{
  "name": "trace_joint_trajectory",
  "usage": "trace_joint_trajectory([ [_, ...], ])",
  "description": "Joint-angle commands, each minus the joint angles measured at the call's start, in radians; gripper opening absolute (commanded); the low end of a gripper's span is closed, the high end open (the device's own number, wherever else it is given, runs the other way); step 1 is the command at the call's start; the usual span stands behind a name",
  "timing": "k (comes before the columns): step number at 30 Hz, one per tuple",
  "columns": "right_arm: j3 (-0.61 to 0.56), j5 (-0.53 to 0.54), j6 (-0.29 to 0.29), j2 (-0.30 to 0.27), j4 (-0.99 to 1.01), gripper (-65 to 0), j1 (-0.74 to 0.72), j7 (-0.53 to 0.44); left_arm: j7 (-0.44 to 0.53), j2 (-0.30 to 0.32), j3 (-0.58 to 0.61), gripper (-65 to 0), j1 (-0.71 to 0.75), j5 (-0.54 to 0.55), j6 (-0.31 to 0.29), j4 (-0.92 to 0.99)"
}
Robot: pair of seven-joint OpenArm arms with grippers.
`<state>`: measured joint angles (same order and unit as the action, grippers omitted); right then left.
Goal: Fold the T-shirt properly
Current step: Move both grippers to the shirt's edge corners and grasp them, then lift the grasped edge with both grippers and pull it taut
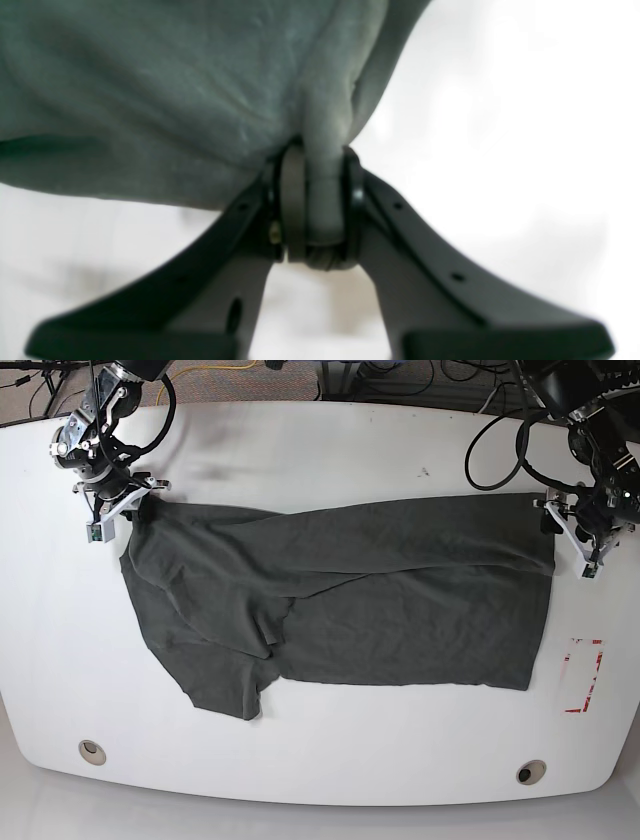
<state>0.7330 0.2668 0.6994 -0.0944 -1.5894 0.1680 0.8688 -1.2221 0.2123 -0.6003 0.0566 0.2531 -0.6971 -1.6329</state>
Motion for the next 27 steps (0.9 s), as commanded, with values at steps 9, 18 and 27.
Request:
trace_joint_trajectory([
  [9,0.003,0.002,-0.001,-0.012,-0.015,-56.4,-0.003,0.003,0.017,0.032,0.058,-27.2,0.027,0.027,-0.001,0.027],
  [18,0.003,-0.004,-0.001,-0.011,-0.015,-56.6,-0.003,0.005,0.032,0.037,0.059,-27.2,0.021,0.025,-0.001,0.116],
  [27,0.003,-0.005,-0.001,-0.014,-0.015,-59.9,0.002,0.007,0.074,0.052,0.089,-38.8,0.029,0.013,-0.001,0.142],
])
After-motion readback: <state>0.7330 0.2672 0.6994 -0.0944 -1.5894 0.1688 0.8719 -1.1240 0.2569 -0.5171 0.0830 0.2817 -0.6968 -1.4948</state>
